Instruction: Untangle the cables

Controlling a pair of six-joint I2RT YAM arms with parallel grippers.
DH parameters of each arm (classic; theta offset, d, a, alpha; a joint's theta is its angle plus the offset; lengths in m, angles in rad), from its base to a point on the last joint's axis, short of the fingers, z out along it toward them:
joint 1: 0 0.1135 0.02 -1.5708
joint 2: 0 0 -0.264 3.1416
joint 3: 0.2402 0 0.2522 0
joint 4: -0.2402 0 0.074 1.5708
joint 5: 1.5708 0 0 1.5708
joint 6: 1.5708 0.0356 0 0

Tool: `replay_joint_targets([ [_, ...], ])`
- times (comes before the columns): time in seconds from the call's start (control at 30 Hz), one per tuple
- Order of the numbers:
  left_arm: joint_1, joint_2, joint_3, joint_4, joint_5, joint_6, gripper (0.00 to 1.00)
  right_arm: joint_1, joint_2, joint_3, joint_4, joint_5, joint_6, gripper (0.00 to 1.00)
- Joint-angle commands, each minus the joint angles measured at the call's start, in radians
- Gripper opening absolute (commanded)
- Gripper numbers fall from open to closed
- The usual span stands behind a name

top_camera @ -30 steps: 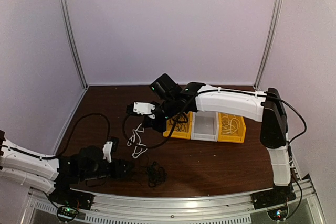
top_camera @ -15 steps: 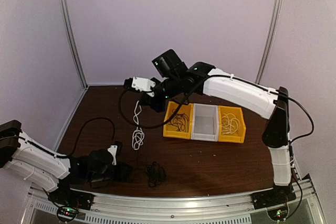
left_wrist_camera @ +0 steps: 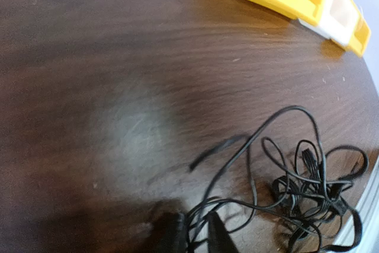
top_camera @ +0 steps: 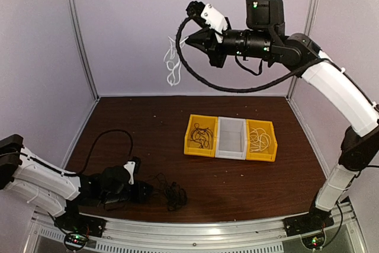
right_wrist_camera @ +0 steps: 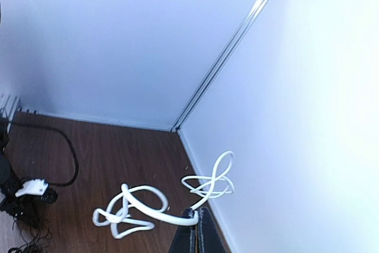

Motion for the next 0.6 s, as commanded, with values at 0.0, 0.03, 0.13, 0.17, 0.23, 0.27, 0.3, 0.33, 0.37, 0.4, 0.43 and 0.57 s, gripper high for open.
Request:
replay_joint_targets([
  [0.0, -0.006, -0.106, 0.083, -0.122, -0.034, 0.111, 0.32, 0.003, 0.003, -0.196, -0.009, 0.032, 0.007, 0.00],
  [0.03, -0.008, -0.143, 0.099, -0.156, -0.054, 0.129, 0.38, 0.002, -0.010, -0.224, -0.006, 0.034, 0.007, 0.00],
  [0.13, -0.009, -0.277, 0.141, -0.257, -0.108, 0.197, 0.48, -0.001, -0.047, -0.305, 0.004, 0.029, 0.012, 0.00],
  [0.17, -0.009, -0.313, 0.152, -0.278, -0.115, 0.223, 0.51, -0.002, -0.061, -0.332, 0.004, 0.023, 0.015, 0.00],
  [0.23, -0.009, -0.371, 0.178, -0.320, -0.134, 0.266, 0.55, -0.002, -0.082, -0.390, 0.000, 0.009, 0.019, 0.00],
  [0.27, -0.009, -0.390, 0.193, -0.345, -0.146, 0.284, 0.55, -0.002, -0.093, -0.425, 0.000, 0.008, 0.019, 0.00],
  [0.3, -0.009, -0.402, 0.219, -0.370, -0.158, 0.299, 0.56, -0.003, -0.108, -0.465, 0.002, 0.012, 0.019, 0.00],
  [0.33, -0.009, -0.410, 0.234, -0.391, -0.167, 0.316, 0.56, -0.004, -0.121, -0.508, 0.012, 0.017, 0.020, 0.00],
  [0.37, -0.010, -0.412, 0.249, -0.408, -0.166, 0.336, 0.56, -0.007, -0.134, -0.550, 0.020, 0.019, 0.024, 0.00],
  [0.4, -0.010, -0.411, 0.262, -0.411, -0.156, 0.357, 0.56, -0.010, -0.147, -0.593, 0.029, 0.017, 0.029, 0.00],
  [0.43, -0.009, -0.404, 0.274, -0.406, -0.140, 0.379, 0.56, -0.014, -0.158, -0.630, 0.037, 0.010, 0.036, 0.00],
  [0.57, -0.009, -0.334, 0.324, -0.338, -0.083, 0.451, 0.54, -0.040, -0.209, -0.765, 0.049, -0.013, 0.062, 0.00],
])
